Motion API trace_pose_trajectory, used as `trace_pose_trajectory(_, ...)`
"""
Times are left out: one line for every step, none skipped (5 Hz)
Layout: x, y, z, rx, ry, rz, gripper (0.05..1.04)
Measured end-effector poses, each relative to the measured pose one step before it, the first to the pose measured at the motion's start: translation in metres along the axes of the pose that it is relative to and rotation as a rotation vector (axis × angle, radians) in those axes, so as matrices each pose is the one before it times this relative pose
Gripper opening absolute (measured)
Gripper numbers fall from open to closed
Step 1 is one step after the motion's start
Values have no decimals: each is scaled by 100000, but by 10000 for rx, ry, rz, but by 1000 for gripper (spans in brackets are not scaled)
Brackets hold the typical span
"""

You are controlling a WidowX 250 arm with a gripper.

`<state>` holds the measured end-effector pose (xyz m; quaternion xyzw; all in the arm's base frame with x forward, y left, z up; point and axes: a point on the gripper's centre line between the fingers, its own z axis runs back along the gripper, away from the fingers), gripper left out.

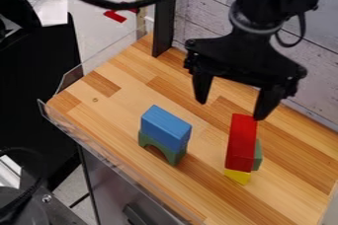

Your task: Put the red rectangular block on the top of the green cube

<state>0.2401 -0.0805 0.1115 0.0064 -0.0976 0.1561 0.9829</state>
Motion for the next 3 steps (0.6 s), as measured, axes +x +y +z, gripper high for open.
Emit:
trace_pose_trajectory(1240,2626,-496,244,159,-490,1001)
trace_pose_trajectory(941,1334,-642,-11,338,-1643,1001)
trace_pose_trajectory(820,518,1,-454,137,-1444,1001)
